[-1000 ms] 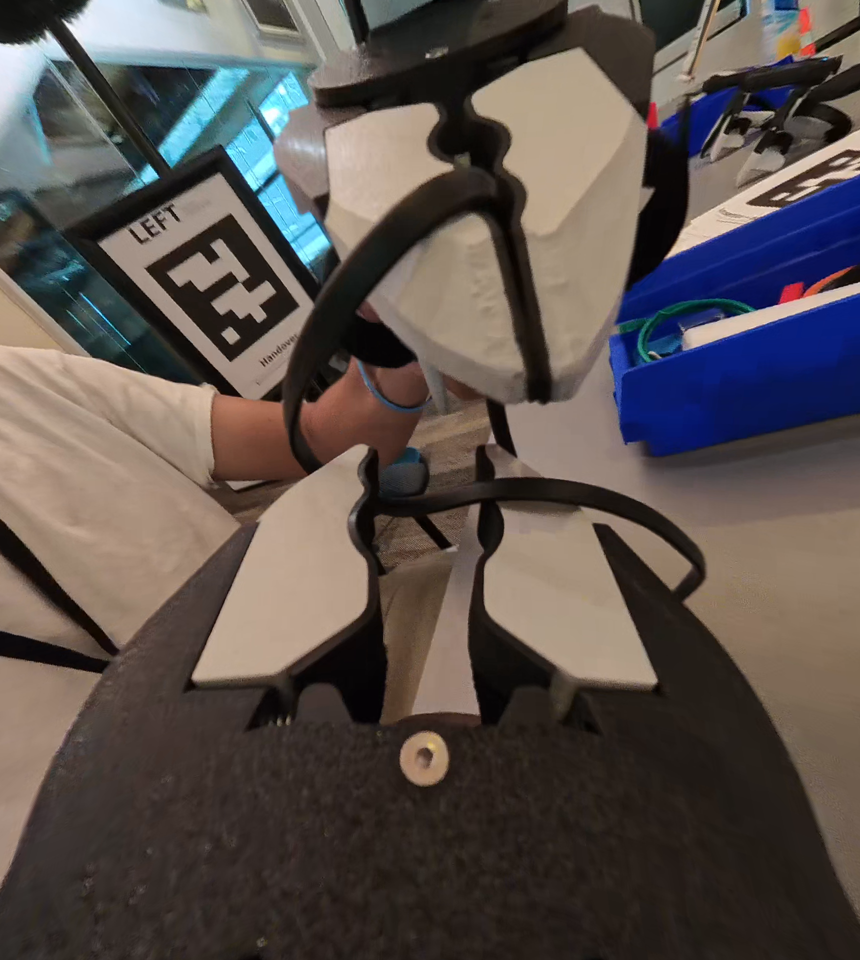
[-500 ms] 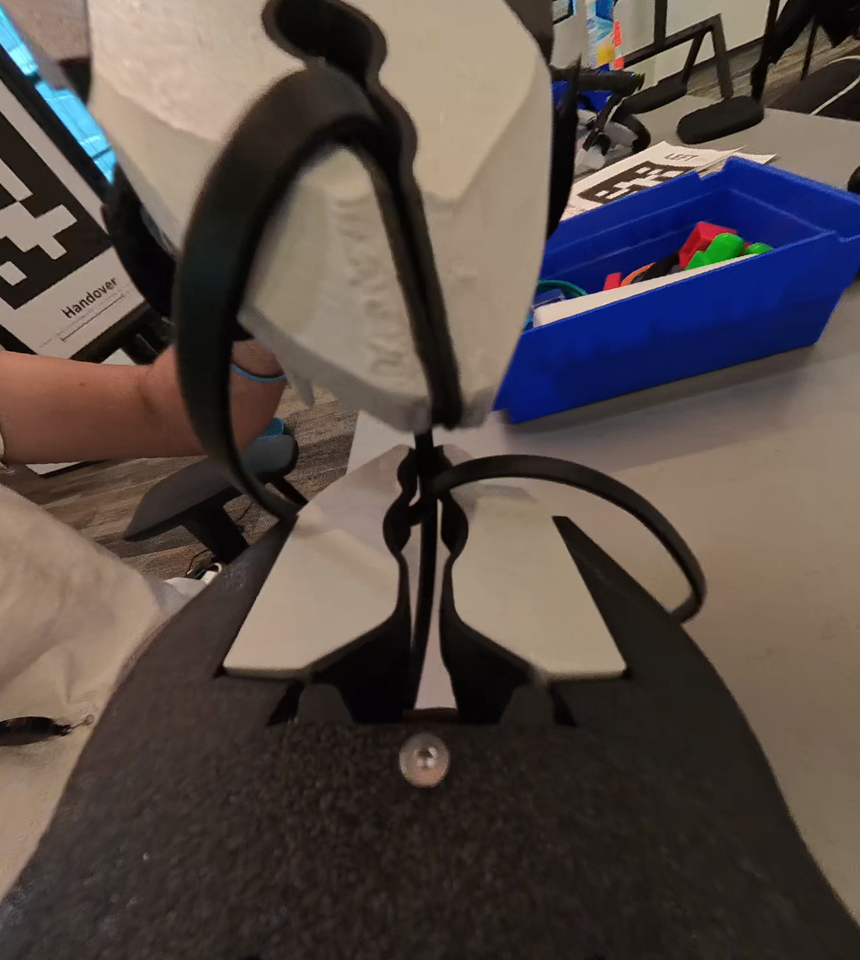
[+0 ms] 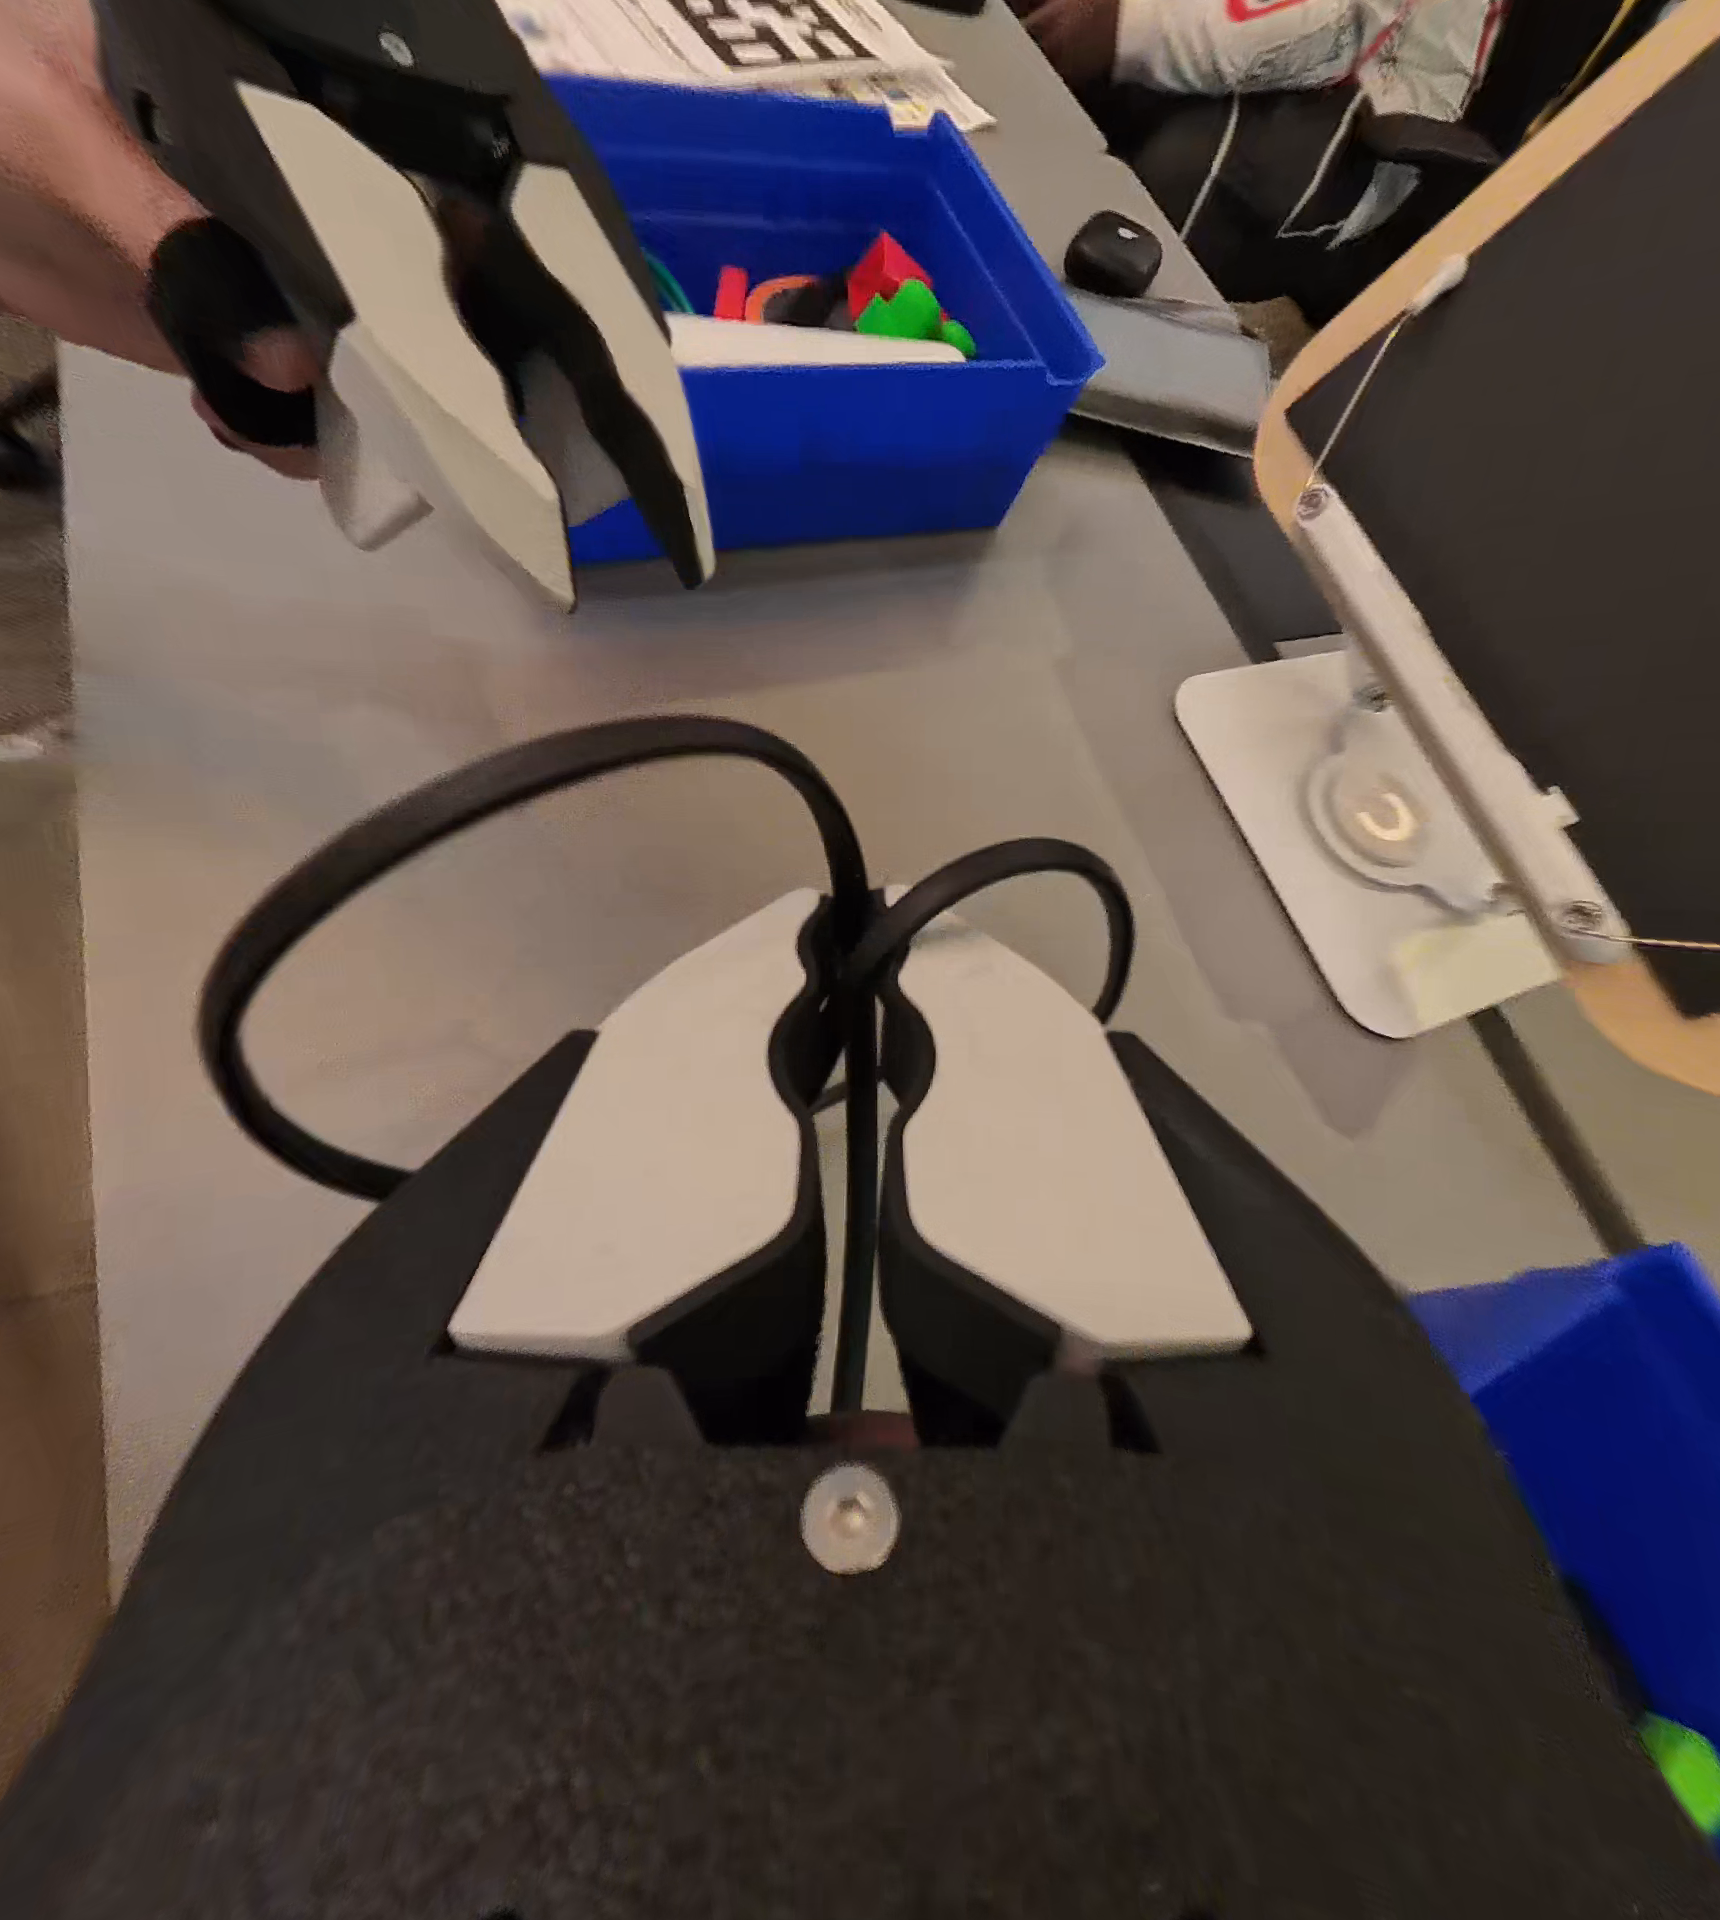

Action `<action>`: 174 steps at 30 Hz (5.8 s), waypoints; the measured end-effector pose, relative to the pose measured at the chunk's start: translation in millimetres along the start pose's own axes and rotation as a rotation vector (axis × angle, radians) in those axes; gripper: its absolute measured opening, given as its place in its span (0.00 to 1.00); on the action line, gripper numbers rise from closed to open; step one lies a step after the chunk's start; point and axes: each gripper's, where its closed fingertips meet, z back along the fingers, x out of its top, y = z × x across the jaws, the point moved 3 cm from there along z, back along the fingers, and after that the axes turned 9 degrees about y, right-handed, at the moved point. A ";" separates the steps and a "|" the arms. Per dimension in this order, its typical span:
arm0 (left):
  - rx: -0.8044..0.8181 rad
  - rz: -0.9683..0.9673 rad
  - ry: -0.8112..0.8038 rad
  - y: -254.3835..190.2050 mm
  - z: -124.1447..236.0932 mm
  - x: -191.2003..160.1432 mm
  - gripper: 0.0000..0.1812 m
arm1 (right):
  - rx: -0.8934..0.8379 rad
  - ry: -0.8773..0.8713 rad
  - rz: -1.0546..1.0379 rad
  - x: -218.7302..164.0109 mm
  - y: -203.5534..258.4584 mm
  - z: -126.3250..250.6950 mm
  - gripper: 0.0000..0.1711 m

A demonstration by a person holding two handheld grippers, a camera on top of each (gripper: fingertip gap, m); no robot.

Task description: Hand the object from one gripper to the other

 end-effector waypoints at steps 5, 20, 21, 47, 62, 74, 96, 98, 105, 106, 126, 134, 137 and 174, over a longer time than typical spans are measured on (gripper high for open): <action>-0.015 -0.047 -0.022 1.6 -1.6 -20.1 0.25 | 0.206 -0.078 0.091 14.9 37.6 17.9 0.03; -0.114 -0.381 0.033 -72.4 -36.0 -13.5 0.00 | 0.354 -0.144 0.097 23.2 57.3 20.7 0.03; -0.091 -0.364 0.022 -68.6 -32.4 -10.6 0.00 | 0.330 -0.126 0.090 19.6 52.2 20.1 0.03; 0.064 -0.234 0.052 -43.2 -42.6 -8.8 0.20 | -0.140 0.284 -0.040 -17.1 10.5 -60.2 0.02; 0.251 -0.233 0.016 -19.4 -23.4 0.0 0.02 | 0.086 0.069 -0.125 4.0 21.2 -30.5 0.14; 0.234 -0.190 0.003 -13.6 2.4 25.1 0.02 | 0.360 -0.105 -0.154 -9.8 40.3 -41.4 0.53; 0.208 -0.022 -0.001 -8.1 -11.8 59.2 0.02 | -0.314 -0.350 -0.067 21.2 27.7 -92.1 0.56; 0.198 -0.018 0.015 -10.0 -15.4 57.9 0.02 | -0.339 -0.323 -0.057 20.0 27.7 -94.5 0.51; 0.162 -0.005 0.028 -14.9 -20.7 53.3 0.02 | -0.328 -0.327 -0.047 16.7 24.2 -83.7 0.05; 0.151 0.000 0.024 -15.6 -20.5 53.6 0.02 | -0.325 -0.323 -0.041 16.2 24.3 -83.0 0.04; 0.177 -0.008 -0.204 -28.6 17.6 -29.3 0.24 | -0.408 -0.261 0.005 28.3 -57.5 30.1 0.02; 0.143 0.097 -0.197 -36.6 -0.3 -108.3 0.25 | -0.621 -0.100 -0.015 38.2 -154.3 165.0 0.02; 0.132 0.106 -0.202 -36.6 1.6 -106.0 0.25 | -0.640 0.019 -0.067 -5.6 -173.9 166.0 0.02; 0.282 -0.039 -0.133 -28.8 4.9 -111.0 0.31 | -0.331 0.006 -0.695 -153.9 -114.7 59.1 0.32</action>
